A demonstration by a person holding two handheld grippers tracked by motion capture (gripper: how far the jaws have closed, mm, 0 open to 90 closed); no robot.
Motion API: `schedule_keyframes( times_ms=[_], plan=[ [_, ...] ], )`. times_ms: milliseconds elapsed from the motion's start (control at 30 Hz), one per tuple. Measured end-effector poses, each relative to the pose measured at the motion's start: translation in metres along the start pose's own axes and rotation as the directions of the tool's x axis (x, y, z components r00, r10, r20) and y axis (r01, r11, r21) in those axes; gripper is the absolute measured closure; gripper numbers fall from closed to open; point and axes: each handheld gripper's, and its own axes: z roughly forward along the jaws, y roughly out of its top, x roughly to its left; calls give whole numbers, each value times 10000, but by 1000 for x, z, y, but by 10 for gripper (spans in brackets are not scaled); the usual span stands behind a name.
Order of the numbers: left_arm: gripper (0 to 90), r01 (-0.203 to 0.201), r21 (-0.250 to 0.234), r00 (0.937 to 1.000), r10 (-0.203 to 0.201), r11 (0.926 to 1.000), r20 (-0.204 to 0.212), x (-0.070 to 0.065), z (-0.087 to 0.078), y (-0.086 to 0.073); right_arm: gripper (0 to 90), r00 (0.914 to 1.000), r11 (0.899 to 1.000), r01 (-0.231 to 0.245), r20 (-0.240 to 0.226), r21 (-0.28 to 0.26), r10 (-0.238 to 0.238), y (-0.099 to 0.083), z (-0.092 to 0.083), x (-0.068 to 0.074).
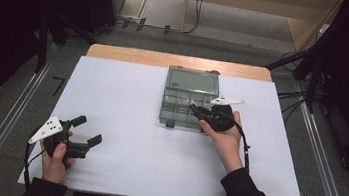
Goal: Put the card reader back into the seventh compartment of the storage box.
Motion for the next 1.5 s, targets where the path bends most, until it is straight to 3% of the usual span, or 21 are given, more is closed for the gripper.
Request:
schedule_keyframes(
  times_ms=[267,333,600,800,1033,1100,1133,1500],
  plan=[
    [15,1,1,10000,-1,10000,7,0,0,0,694,9991,9992,-388,-146,-7,388,-4,3,-5],
    [15,0,0,10000,0,10000,10,0,0,0,609,9985,9988,-472,-297,-90,469,-4,1,-7],
    [15,-3,19,10000,3,10000,21,0,0,0,424,9976,9963,-613,-368,-596,592,-2,-10,-11],
    [15,-7,64,10000,7,10000,1,0,1,0,313,9983,9961,-386,-474,-789,349,-2,-17,-11],
    [15,32,143,10000,-31,9999,-75,0,1,1,94,9989,9936,-205,-450,-1110,156,-3,-24,-9],
    [15,12,137,10000,-11,9999,-99,-1,1,2,75,9987,9931,-197,-481,-1157,143,-3,-27,-9],
    [16,-51,186,9999,53,9998,-130,-1,1,2,12,9983,9929,-194,-560,-1177,128,-3,-28,-10],
    [16,-233,331,9995,239,9992,-196,-6,7,8,0,9986,9873,-308,-474,-1556,237,-6,-43,-18]
  ],
)
